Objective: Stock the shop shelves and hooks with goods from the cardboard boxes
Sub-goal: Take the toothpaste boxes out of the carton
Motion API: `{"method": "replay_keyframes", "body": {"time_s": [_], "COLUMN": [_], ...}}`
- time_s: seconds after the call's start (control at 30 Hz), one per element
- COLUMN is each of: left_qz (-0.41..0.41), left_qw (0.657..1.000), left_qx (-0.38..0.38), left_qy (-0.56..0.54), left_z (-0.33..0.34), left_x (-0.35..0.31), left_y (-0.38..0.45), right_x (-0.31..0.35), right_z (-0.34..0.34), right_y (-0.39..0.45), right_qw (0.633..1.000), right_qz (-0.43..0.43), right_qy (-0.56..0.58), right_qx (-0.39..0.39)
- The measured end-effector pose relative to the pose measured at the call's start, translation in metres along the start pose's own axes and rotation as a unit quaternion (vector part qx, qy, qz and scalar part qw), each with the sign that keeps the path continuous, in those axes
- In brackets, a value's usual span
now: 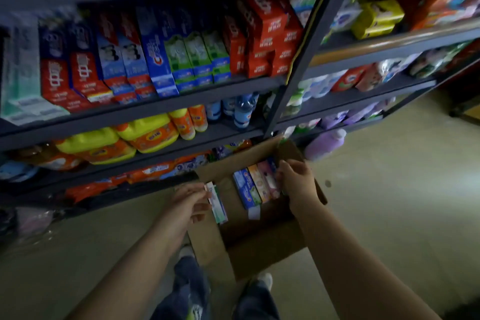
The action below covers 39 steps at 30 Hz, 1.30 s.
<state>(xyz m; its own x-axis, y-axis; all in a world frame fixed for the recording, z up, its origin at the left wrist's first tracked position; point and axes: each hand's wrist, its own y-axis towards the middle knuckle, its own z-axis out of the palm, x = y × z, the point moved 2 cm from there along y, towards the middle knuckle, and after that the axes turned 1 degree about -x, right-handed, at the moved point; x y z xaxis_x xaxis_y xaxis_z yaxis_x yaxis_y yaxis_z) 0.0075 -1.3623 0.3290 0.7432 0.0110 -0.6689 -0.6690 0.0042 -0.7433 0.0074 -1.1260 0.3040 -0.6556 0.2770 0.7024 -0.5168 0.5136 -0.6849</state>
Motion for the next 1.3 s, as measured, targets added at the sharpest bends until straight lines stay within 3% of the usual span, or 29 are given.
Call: {"method": "replay_keyframes", "body": {"time_s": [0.3, 0.53, 0.73, 0.93, 1.07, 1.23, 1.3], "left_qz": [-0.039, -0.023, -0.012, 0.007, 0.006, 0.007, -0.005], "left_qw": [0.993, 0.996, 0.999, 0.999, 0.998, 0.999, 0.999], "left_qx": [-0.018, -0.020, -0.014, -0.021, -0.005, -0.013, -0.019], "left_qy": [0.110, 0.089, 0.050, 0.043, 0.058, 0.040, 0.028], "left_z": [0.019, 0.030, 0.057, 0.065, 0.067, 0.067, 0.066], "left_x": [0.146, 0.267, 0.346, 0.373, 0.374, 0.376, 0.376], "left_y": [0.103, 0.245, 0.364, 0.413, 0.407, 0.409, 0.409], "right_x": [-0.171, -0.306, -0.410, -0.447, -0.453, -0.461, -0.462], "right_z": [-0.013, 0.050, 0.093, 0.102, 0.107, 0.115, 0.118], "right_y": [0.075, 0.234, 0.358, 0.400, 0.401, 0.402, 0.402], "right_qw": [0.984, 0.968, 0.962, 0.932, 0.906, 0.817, 0.797], "right_qz": [0.043, 0.054, 0.067, -0.088, -0.116, -0.181, -0.185], "right_qy": [-0.169, -0.235, -0.265, -0.350, -0.407, -0.548, -0.575], "right_qx": [0.033, 0.062, 0.023, 0.011, 0.031, 0.017, 0.017]}}
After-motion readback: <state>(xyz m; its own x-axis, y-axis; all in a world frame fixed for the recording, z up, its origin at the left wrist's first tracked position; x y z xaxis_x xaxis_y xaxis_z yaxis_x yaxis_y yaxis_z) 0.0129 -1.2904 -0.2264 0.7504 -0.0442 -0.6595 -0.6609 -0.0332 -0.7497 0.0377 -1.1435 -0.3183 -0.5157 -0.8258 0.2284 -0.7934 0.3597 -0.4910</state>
